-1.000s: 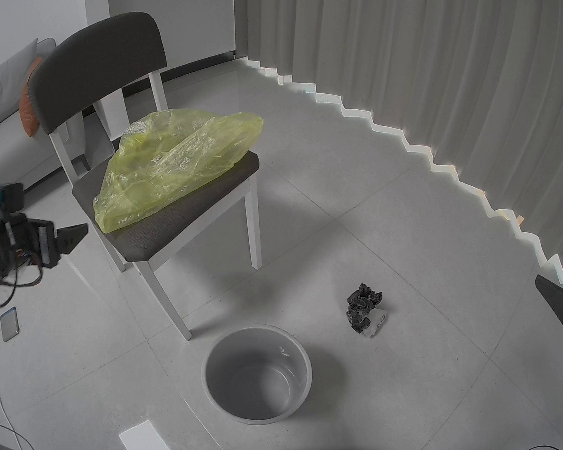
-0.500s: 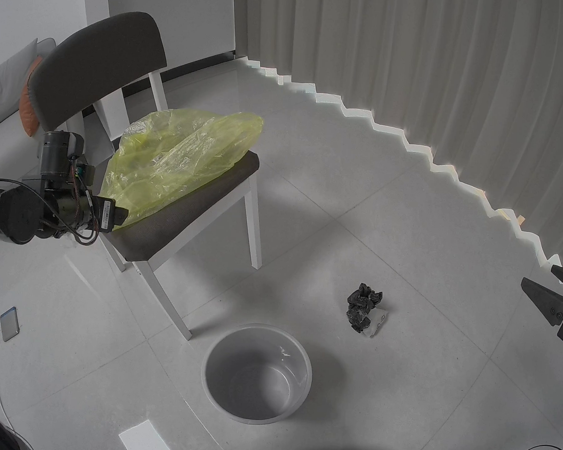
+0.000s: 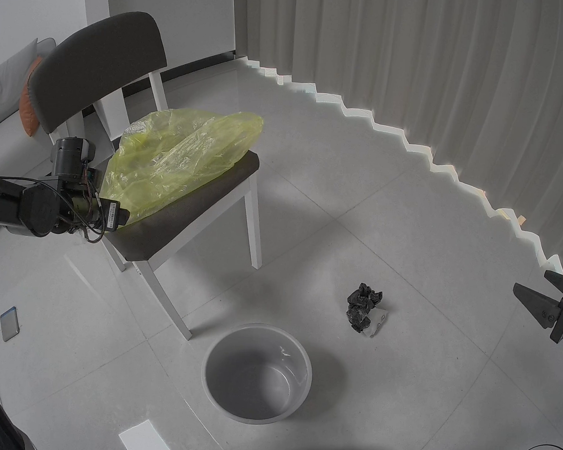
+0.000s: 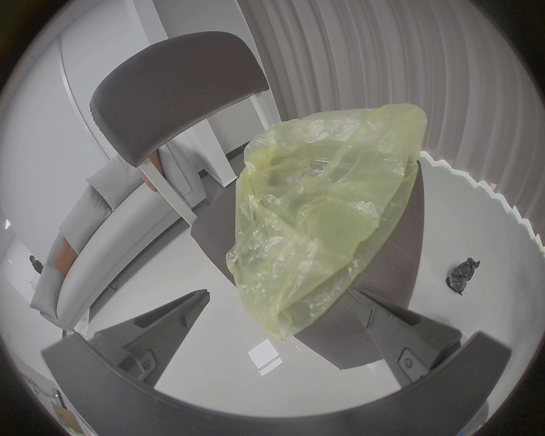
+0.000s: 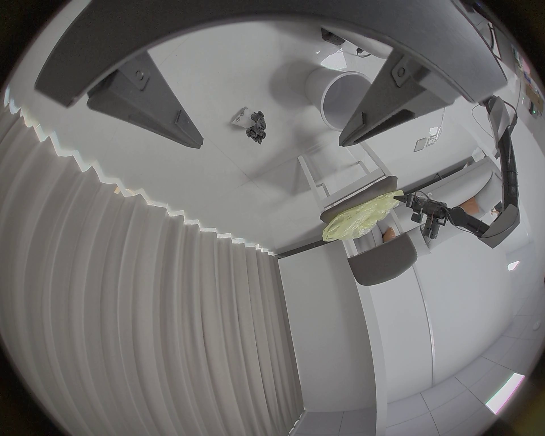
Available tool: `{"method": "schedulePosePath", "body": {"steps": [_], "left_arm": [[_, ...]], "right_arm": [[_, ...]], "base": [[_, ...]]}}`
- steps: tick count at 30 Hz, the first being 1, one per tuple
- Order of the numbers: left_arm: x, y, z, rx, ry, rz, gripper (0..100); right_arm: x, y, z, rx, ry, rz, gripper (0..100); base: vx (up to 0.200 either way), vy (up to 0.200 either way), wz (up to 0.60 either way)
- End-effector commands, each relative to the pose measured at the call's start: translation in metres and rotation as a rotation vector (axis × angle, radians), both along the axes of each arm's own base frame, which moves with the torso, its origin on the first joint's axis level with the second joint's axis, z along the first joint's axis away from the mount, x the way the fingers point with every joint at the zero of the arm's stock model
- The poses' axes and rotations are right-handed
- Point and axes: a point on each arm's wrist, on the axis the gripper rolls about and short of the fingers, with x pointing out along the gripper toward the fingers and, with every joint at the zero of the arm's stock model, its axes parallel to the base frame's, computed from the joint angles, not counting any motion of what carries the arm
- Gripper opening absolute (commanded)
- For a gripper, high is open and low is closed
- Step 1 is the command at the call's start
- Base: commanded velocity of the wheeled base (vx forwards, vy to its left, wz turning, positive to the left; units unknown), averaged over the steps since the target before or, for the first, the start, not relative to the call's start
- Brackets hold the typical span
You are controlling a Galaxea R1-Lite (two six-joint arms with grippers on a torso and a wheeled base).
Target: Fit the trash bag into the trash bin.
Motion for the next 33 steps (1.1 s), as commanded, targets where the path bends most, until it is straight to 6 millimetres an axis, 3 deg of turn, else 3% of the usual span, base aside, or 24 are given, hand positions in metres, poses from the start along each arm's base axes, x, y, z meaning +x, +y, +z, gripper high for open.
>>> {"method": "schedulePosePath", "body": {"steps": [1, 19, 20, 33], "left_arm": [[0.008, 0.002, -0.001, 0.0, -0.006, 0.006, 100], [0.022, 0.002, -0.012, -0.001, 0.008, 0.007, 100], [0.023, 0.002, -0.013, 0.0, 0.008, 0.006, 0], [0.023, -0.003, -0.007, -0.002, -0.009, -0.005, 0]], "right_arm": [[0.0, 0.0, 0.0, 0.001, 0.0, 0.0, 100], [0.001, 0.0, 0.0, 0.0, 0.002, -0.001, 100], [0.001, 0.0, 0.0, 0.0, 0.002, -0.001, 100], [0.004, -0.001, -0.001, 0.0, 0.011, -0.009, 100]], "base": [[0.0, 0.0, 0.0], [0.0, 0.0, 0.0], [0.0, 0.0, 0.0], [0.0, 0.0, 0.0]]}}
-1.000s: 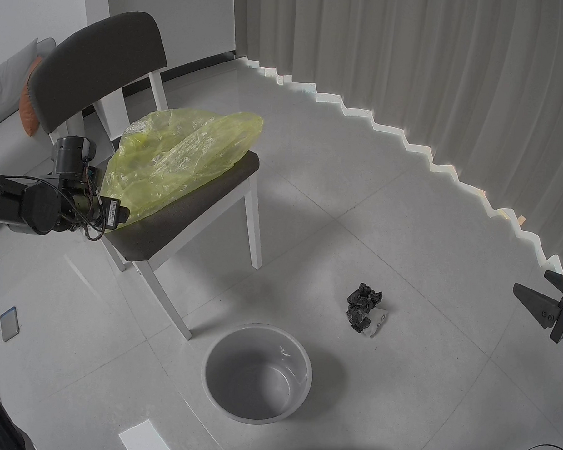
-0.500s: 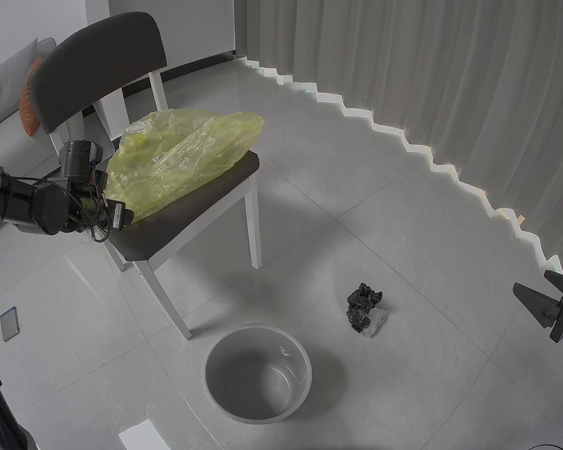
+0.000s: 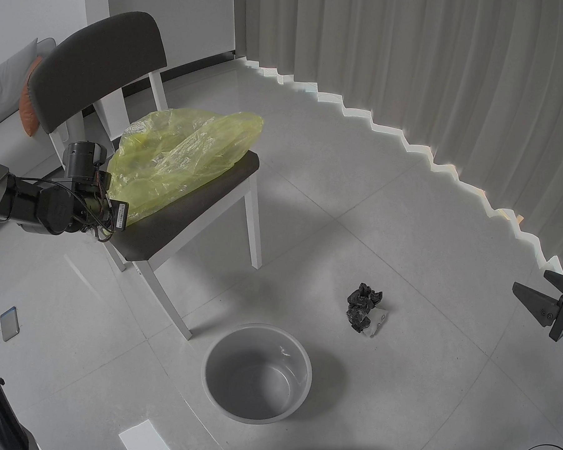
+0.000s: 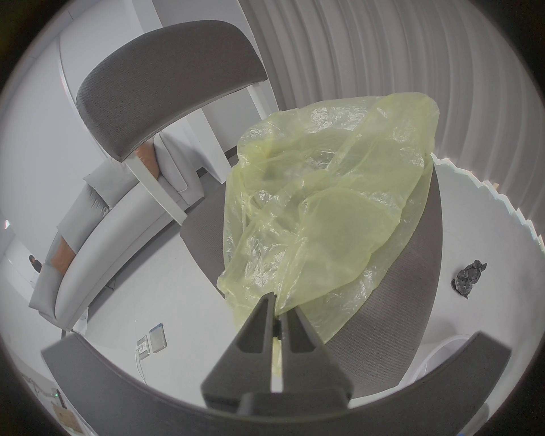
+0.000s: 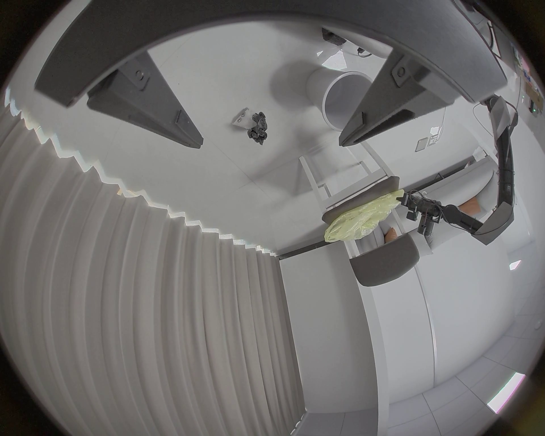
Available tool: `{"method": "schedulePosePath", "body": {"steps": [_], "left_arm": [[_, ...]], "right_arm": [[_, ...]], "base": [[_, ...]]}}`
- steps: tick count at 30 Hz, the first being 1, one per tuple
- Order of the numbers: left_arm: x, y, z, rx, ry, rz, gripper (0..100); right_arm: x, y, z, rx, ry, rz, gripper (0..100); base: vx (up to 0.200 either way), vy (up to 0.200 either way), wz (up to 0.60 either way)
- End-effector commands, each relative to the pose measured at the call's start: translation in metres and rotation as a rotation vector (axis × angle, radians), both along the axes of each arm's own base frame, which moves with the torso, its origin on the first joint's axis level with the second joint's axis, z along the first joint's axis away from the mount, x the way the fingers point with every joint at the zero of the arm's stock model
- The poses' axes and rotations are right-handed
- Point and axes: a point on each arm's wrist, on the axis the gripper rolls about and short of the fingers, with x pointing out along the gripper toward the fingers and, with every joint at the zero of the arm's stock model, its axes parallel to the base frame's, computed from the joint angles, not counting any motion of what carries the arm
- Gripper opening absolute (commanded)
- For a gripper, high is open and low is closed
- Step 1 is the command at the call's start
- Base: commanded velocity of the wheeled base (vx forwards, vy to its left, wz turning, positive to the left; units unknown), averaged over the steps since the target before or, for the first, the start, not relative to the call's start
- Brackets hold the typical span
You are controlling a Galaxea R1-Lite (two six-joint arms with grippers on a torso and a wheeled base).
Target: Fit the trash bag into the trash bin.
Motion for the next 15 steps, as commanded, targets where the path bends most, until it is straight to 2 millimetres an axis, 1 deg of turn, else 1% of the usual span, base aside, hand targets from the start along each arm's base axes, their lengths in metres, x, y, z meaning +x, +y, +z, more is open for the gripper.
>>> {"method": "schedulePosePath", "body": {"steps": [1, 3, 6, 7, 9, 10, 11, 12, 13, 14, 15], "left_arm": [[-0.009, -0.003, 0.012, 0.0, -0.027, -0.011, 0], [-0.022, -0.007, 0.029, -0.001, -0.067, -0.027, 0], [-0.05, -0.009, 0.069, 0.015, -0.162, -0.078, 0], [-0.062, -0.01, 0.086, 0.017, -0.2, -0.13, 0], [-0.087, -0.008, 0.112, 0.019, -0.222, -0.241, 0], [-0.087, -0.008, 0.112, 0.019, -0.222, -0.241, 0], [-0.115, -0.009, 0.142, 0.065, -0.227, -0.329, 0], [-0.126, -0.01, 0.153, 0.085, -0.223, -0.352, 0], [-0.127, -0.01, 0.155, 0.087, -0.223, -0.355, 0], [-0.143, -0.016, 0.174, 0.118, -0.227, -0.402, 0], [-0.149, -0.023, 0.181, 0.124, -0.235, -0.442, 0]], "right_arm": [[0.001, 0.0, -0.001, 0.0, 0.004, 0.0, 100], [0.001, 0.0, -0.001, 0.001, 0.004, 0.003, 100], [0.001, 0.001, 0.0, 0.002, 0.0, 0.009, 100], [0.001, 0.001, 0.001, 0.003, -0.002, 0.014, 100], [0.002, 0.001, 0.005, 0.005, -0.014, 0.018, 100], [0.002, 0.001, 0.005, 0.005, -0.014, 0.018, 100], [0.005, 0.002, 0.014, 0.007, -0.042, 0.023, 100], [0.006, 0.003, 0.019, 0.008, -0.052, 0.028, 100], [0.006, 0.003, 0.02, 0.008, -0.055, 0.026, 100], [0.009, 0.006, 0.027, 0.01, -0.069, 0.048, 100], [0.011, 0.009, 0.029, 0.011, -0.072, 0.064, 100]], "base": [[0.0, 0.0, 0.0], [0.0, 0.0, 0.0], [0.0, 0.0, 0.0], [0.0, 0.0, 0.0], [0.0, 0.0, 0.0], [0.0, 0.0, 0.0], [0.0, 0.0, 0.0], [0.0, 0.0, 0.0], [0.0, 0.0, 0.0], [0.0, 0.0, 0.0], [0.0, 0.0, 0.0]]}}
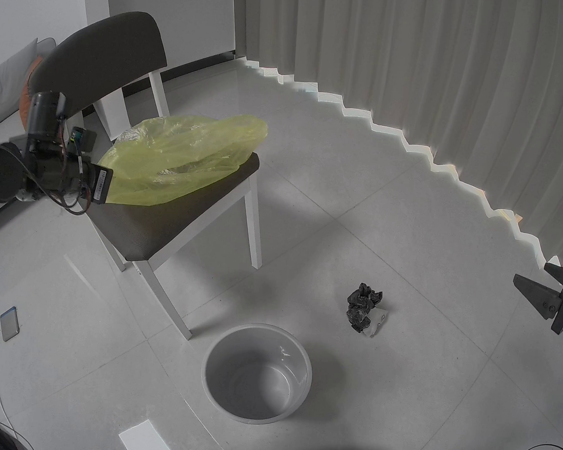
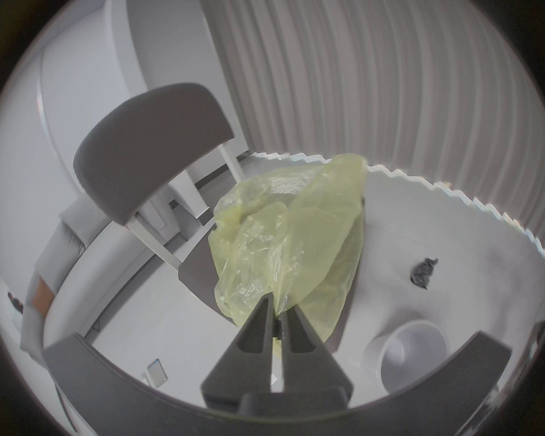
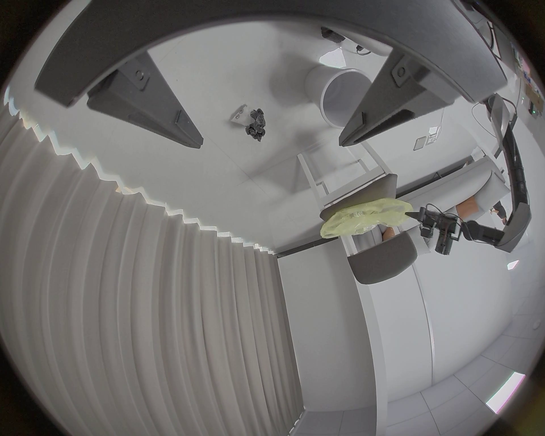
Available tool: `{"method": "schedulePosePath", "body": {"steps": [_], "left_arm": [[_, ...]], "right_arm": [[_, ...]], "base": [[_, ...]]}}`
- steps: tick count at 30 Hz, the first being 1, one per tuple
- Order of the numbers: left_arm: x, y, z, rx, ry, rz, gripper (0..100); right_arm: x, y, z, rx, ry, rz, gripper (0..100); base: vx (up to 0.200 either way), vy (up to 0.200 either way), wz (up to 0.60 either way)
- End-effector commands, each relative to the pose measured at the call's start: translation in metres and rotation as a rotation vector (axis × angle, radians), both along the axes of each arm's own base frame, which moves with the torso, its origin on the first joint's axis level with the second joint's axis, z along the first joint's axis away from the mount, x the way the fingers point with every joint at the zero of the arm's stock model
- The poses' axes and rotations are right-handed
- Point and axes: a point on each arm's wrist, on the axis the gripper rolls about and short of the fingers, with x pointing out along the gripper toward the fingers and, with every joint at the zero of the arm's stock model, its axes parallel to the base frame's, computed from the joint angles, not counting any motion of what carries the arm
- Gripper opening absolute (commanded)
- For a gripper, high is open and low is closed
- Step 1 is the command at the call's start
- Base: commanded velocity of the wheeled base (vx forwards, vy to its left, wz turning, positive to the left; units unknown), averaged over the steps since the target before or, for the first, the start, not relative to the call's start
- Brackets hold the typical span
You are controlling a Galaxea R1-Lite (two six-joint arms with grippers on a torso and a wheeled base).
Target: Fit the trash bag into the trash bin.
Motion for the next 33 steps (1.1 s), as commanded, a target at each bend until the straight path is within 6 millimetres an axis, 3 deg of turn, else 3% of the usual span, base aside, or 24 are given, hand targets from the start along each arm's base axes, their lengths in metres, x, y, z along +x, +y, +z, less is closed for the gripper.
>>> {"method": "schedulePosePath", "body": {"steps": [1, 4, 8, 13, 20, 33], "left_arm": [[-0.084, -0.019, 0.102, 0.077, -0.189, -0.213, 0], [-0.095, -0.035, 0.112, 0.066, -0.21, -0.311, 0], [-0.105, -0.052, 0.111, 0.063, -0.203, -0.407, 0], [-0.115, -0.073, 0.111, 0.046, -0.211, -0.553, 0], [-0.122, -0.089, 0.11, 0.02, -0.204, -0.679, 0], [-0.122, -0.11, 0.093, 0.019, -0.139, -0.829, 0]], "right_arm": [[0.01, 0.01, 0.024, 0.007, -0.056, 0.065, 100], [0.016, 0.015, 0.028, 0.008, -0.053, 0.096, 100], [0.028, 0.02, 0.03, 0.004, -0.037, 0.111, 100], [0.066, 0.03, 0.04, 0.007, -0.011, 0.144, 100], [0.11, 0.037, 0.054, 0.016, -0.006, 0.158, 100], [0.152, 0.036, 0.055, 0.048, 0.089, 0.174, 100]], "base": [[0.0, 0.0, 0.0], [0.0, 0.0, 0.0], [0.0, 0.0, 0.0], [0.0, 0.0, 0.0], [0.0, 0.0, 0.0], [0.0, 0.0, 0.0]]}}
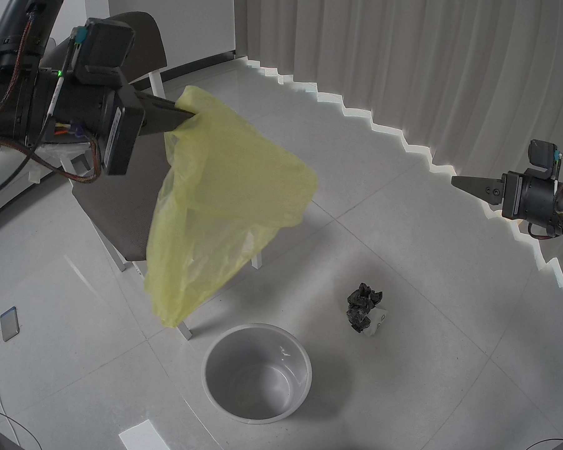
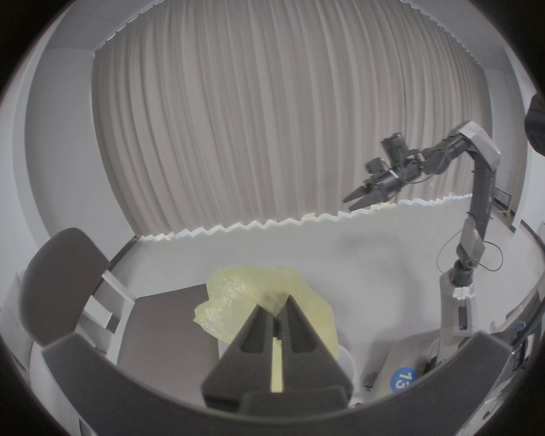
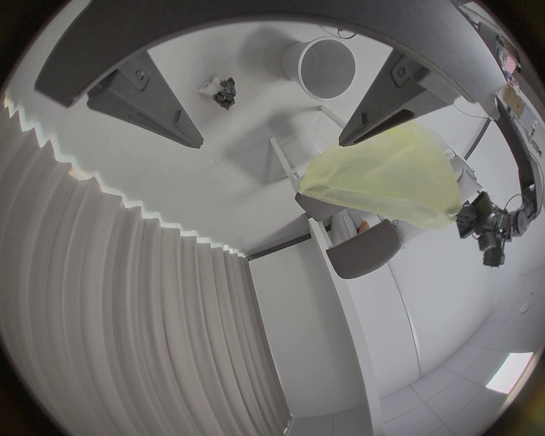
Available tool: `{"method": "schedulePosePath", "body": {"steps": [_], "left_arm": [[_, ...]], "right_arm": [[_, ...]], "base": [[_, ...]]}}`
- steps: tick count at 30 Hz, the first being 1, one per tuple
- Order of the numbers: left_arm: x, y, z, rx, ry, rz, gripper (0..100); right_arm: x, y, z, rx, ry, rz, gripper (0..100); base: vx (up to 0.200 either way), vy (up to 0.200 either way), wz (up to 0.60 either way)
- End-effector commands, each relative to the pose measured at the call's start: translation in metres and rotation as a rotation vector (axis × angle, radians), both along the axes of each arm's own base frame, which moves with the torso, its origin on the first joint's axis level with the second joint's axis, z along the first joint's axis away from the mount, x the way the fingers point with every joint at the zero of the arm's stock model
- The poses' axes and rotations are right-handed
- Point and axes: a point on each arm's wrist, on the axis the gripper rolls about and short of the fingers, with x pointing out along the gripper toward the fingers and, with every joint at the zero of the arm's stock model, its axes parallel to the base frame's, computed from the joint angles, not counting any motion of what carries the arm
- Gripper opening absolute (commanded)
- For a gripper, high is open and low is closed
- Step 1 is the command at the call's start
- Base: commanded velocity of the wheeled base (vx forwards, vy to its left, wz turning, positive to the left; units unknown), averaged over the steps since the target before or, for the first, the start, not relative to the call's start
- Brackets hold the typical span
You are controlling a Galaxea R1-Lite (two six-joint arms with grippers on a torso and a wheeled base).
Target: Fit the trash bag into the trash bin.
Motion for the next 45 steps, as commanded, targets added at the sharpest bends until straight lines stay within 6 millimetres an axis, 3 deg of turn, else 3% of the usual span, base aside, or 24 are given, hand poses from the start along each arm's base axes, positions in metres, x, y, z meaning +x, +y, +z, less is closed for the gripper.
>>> {"method": "schedulePosePath", "body": {"steps": [1, 16, 18, 28, 34, 38, 45], "left_arm": [[0.0, -0.008, -0.005, 0.004, 0.02, -0.05, 0], [-0.011, -0.033, -0.005, -0.013, 0.03, -0.195, 0], [-0.009, -0.036, -0.006, -0.011, 0.032, -0.201, 0], [-0.01, -0.035, -0.002, -0.024, 0.014, -0.201, 0], [-0.01, -0.033, 0.008, -0.053, -0.033, -0.195, 0], [-0.011, -0.033, 0.011, -0.059, -0.041, -0.198, 0], [-0.008, -0.034, 0.011, -0.061, -0.041, -0.193, 0]], "right_arm": [[0.028, 0.001, -0.011, 0.0, 0.05, -0.014, 100], [0.096, 0.016, -0.02, -0.001, 0.074, -0.005, 100], [0.098, 0.018, -0.02, -0.007, 0.104, 0.001, 100], [0.076, 0.019, -0.035, -0.043, 0.236, 0.017, 100], [0.059, 0.023, -0.055, -0.071, 0.307, 0.043, 100], [0.057, 0.023, -0.067, -0.081, 0.343, 0.046, 100], [0.058, 0.032, -0.064, -0.053, 0.336, 0.105, 100]], "base": [[0.0, 0.0, 0.0], [0.0, 0.0, 0.0], [0.0, 0.0, 0.0], [0.0, 0.0, 0.0], [0.0, 0.0, 0.0], [0.0, 0.0, 0.0], [0.0, 0.0, 0.0]]}}
